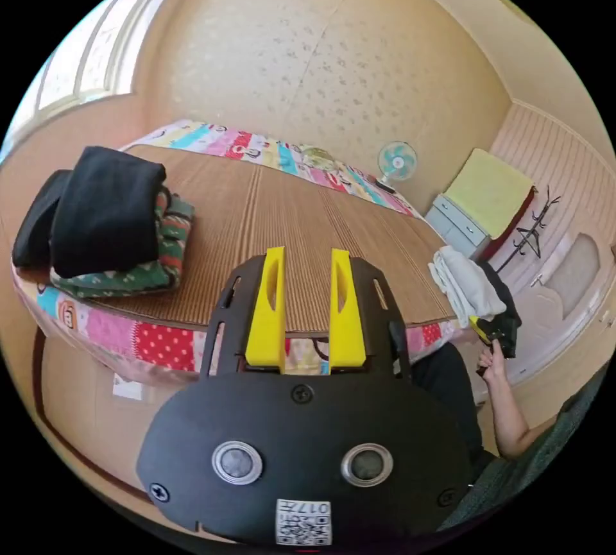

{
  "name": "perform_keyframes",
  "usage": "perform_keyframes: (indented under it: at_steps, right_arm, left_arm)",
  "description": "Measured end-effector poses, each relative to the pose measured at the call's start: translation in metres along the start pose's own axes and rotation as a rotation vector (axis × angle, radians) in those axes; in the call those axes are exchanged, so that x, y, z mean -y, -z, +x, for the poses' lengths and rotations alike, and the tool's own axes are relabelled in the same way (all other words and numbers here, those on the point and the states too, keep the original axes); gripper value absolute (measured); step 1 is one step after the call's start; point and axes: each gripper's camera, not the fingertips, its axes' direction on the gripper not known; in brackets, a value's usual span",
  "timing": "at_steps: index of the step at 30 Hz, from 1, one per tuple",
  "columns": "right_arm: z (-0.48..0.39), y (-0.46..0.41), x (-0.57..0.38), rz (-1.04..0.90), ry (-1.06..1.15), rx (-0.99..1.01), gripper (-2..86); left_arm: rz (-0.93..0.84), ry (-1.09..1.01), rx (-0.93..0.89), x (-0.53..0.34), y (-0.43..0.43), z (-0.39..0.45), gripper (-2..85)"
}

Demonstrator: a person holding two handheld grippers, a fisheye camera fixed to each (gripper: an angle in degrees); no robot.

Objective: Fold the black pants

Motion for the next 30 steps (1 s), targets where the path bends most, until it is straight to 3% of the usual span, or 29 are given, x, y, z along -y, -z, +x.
perform_keyframes:
  at_steps: [1,3,6,8,10,11,14,21,26,30]
  right_arm:
    - [-0.004,-0.019,0.006,-0.078,0.047,-0.019,0.5]
    - [-0.002,-0.046,0.007,-0.175,0.051,-0.062,0.5]
    - [0.012,-0.077,-0.007,-0.222,0.033,-0.012,0.5]
    - [0.013,-0.077,-0.01,-0.192,0.037,0.039,0.5]
    - [0.013,-0.072,-0.012,-0.145,0.039,0.015,0.5]
    - [0.02,-0.071,-0.014,-0.124,0.003,0.021,0.5]
    - [0.036,-0.071,-0.015,-0.092,-0.049,0.107,0.5]
    - [0.043,-0.095,-0.012,-0.181,-0.08,0.079,0.4]
    - [0.05,-0.097,-0.019,-0.147,-0.098,0.105,0.4]
    - [0.063,-0.091,-0.025,-0.074,-0.135,0.169,0.3]
  left_arm:
    - [0.045,0.037,0.157,0.007,0.007,-0.027,11.4]
    - [0.02,0.12,0.303,0.017,0.005,-0.072,13.1]
    - [-0.074,0.356,0.349,0.014,-0.004,-0.152,15.9]
    - [-0.081,0.525,0.199,-0.002,-0.007,-0.193,15.5]
    - [-0.051,0.68,-0.155,-0.021,-0.02,-0.223,11.5]
    - [-0.037,0.696,-0.193,-0.023,-0.02,-0.223,10.1]
    - [0.009,0.529,-0.327,-0.002,-0.016,-0.178,5.9]
    - [-0.099,0.103,-0.745,0.035,-0.059,0.032,3.9]
    - [-0.23,-0.264,-0.982,-0.03,-0.041,0.174,4.3]
    - [-0.546,-0.403,-0.992,-0.126,-0.046,0.239,6.1]
